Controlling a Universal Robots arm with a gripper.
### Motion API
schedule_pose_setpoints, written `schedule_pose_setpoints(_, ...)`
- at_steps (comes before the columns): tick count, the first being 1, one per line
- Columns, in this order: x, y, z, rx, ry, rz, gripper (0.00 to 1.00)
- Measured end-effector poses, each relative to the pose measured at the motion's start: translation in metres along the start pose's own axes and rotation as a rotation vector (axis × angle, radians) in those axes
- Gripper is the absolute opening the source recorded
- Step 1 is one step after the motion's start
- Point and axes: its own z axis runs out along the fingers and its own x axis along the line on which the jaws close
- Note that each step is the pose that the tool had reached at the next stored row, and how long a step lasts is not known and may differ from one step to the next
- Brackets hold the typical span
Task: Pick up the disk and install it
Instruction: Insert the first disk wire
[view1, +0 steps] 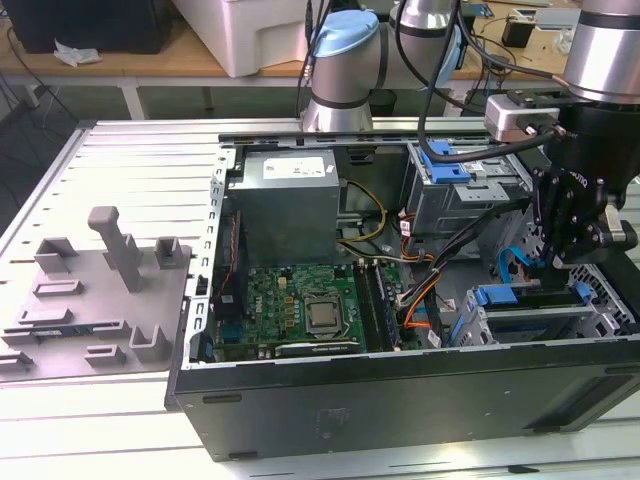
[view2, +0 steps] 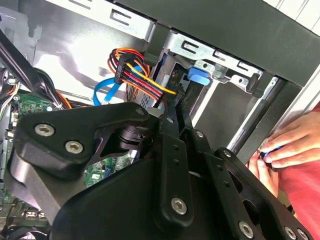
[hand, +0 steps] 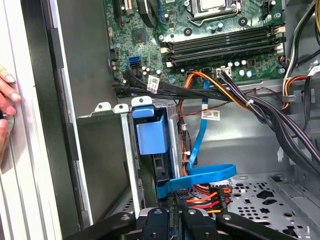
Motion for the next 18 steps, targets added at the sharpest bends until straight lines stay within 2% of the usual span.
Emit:
schedule_pose_setpoints(3, 0.0, 0.0, 0.0001, -0.0004, -0.0036, 0.0, 0.17)
schedule_pose_setpoints(18, 0.0027, -0.0003, 0.0004, -0.0005, -0.0044, 0.0, 0.17)
